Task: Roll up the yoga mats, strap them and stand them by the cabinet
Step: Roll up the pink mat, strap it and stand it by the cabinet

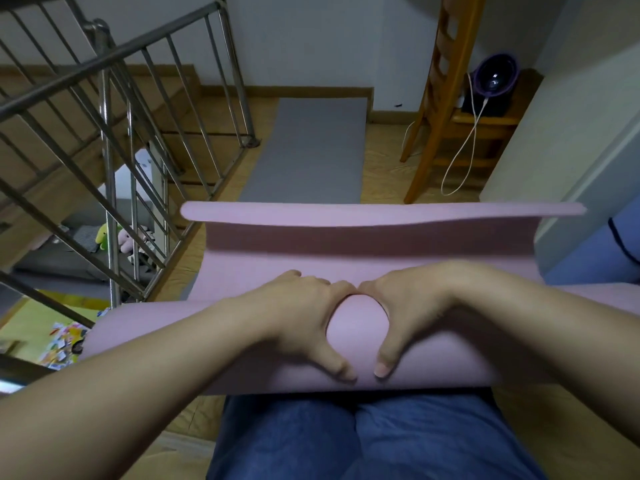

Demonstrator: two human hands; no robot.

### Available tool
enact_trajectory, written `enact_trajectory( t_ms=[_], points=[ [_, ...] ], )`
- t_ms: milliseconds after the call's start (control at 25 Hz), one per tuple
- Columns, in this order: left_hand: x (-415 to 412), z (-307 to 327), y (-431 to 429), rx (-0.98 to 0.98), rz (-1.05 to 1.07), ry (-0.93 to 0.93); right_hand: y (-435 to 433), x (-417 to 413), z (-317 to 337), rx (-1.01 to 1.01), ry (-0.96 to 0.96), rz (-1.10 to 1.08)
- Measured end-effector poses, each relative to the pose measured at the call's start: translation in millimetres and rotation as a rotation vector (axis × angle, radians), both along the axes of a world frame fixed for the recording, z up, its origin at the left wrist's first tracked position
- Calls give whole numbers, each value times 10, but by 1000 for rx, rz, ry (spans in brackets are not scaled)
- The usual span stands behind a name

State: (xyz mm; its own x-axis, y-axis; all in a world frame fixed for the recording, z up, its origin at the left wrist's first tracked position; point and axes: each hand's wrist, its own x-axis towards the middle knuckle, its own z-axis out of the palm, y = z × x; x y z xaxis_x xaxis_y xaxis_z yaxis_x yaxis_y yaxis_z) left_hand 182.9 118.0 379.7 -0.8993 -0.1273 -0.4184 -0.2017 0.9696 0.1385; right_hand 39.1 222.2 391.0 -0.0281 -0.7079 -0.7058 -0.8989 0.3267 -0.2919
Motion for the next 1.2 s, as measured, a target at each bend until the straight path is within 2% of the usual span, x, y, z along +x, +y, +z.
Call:
enact_trajectory(
  t_ms=[80, 200, 280, 400, 640, 840, 920, 1000, 1080, 1200],
  points=[
    [-89, 27, -78, 117, 77, -72, 47, 18, 87, -61, 39, 6],
    [-211, 20, -257, 303, 176, -235, 120, 176, 156, -253, 334, 109],
    [-276, 23, -331, 342, 189, -308, 177, 374, 83, -270, 460, 145],
    [-331, 65, -335, 203, 181, -278, 123, 461, -50, -141, 539, 102],
    [-245, 70, -5, -292, 68, 108, -205, 97, -74, -97, 323, -3],
    [-35, -164, 159, -433, 1, 21, -271, -70, -106, -109, 207, -61],
    [-31, -268, 158, -469, -3, 79, -197, -42, -176, -200, 244, -71],
    [-62, -322, 119, -448, 28, 147, -52, 96, -314, -314, 443, -48],
    [-87, -330, 79, -432, 37, 166, 115, 263, -496, -515, 625, -29],
    [-129, -282, 51, -389, 44, 171, 215, 231, -642, -745, 616, -35]
  ],
)
